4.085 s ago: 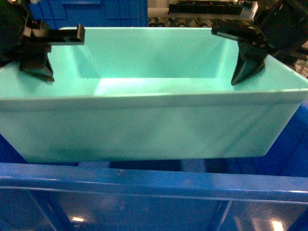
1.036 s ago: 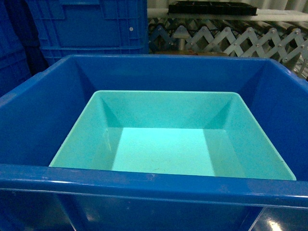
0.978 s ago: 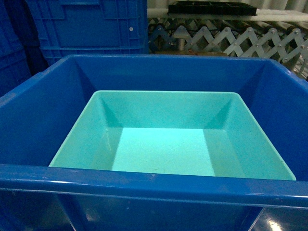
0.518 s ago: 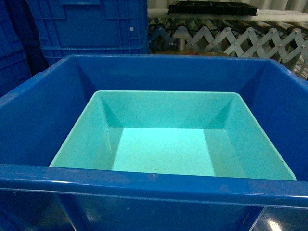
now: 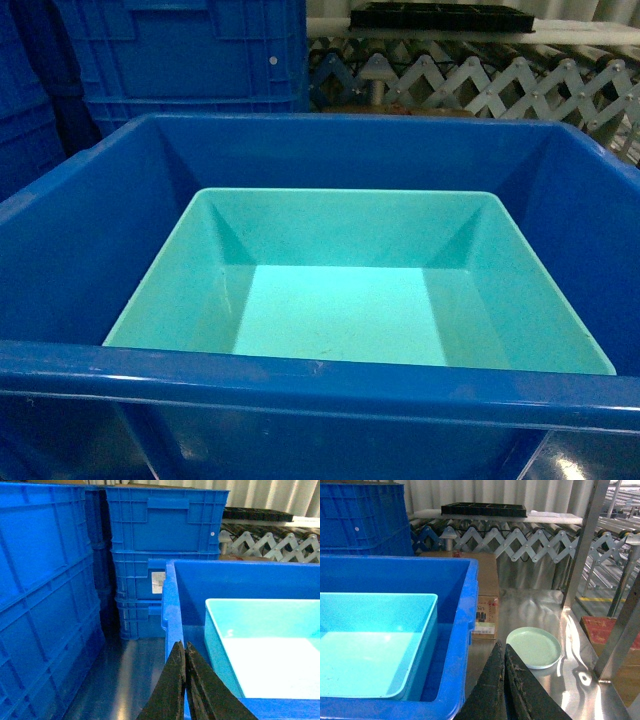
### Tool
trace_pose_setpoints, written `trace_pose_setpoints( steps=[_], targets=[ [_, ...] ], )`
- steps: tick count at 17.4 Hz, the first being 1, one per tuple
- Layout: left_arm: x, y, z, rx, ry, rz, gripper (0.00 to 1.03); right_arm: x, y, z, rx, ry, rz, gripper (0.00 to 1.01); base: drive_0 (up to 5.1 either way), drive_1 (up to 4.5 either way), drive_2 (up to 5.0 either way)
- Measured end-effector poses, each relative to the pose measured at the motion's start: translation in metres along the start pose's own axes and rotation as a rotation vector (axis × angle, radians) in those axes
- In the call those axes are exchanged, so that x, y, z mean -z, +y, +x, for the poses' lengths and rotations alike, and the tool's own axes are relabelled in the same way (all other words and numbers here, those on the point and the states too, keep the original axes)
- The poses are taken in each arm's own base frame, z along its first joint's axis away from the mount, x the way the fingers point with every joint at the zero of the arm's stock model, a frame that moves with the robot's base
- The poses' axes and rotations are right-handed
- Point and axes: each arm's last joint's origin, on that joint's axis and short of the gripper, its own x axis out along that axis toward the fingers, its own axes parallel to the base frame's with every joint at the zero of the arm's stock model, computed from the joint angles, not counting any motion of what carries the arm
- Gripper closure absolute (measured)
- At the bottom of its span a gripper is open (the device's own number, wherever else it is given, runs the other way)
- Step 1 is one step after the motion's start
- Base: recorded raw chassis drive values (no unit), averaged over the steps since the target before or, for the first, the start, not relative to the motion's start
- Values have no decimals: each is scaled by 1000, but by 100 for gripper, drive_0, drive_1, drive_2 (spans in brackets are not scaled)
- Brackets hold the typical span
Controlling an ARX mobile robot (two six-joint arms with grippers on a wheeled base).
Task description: Stack blue boxes stably on right
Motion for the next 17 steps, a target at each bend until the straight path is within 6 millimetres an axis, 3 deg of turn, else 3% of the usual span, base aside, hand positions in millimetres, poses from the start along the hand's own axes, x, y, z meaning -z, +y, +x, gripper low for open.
trace_pose_setpoints(
  steps=[4, 6, 7, 11, 13, 14, 17],
  targets=[
    [5, 0, -12, -3, 30, 0, 101, 0, 0, -5, 0, 1, 0, 99, 0, 0, 0],
    [4, 0, -13, -3, 23, 0, 101, 7, 0, -13, 0, 54, -1, 99, 0, 0, 0],
    [4, 0, -13, 0, 20, 1, 101, 2, 0, -16, -2, -6, 0, 99, 0, 0, 0],
    [4, 0, -13, -1, 14, 0, 101, 4, 0, -16, -2, 12, 0, 99, 0, 0, 0],
    [4, 0, -13, 0, 15, 0, 81, 3, 0, -16, -2, 11, -1, 97, 0, 0, 0],
    [4, 0, -13, 0, 14, 0, 58, 3, 0, -16, -2, 11, -1, 71, 0, 0, 0],
    [4, 0, -13, 0, 14, 0, 10, 3, 0, -16, -2, 11, -1, 25, 0, 0, 0]
  ],
)
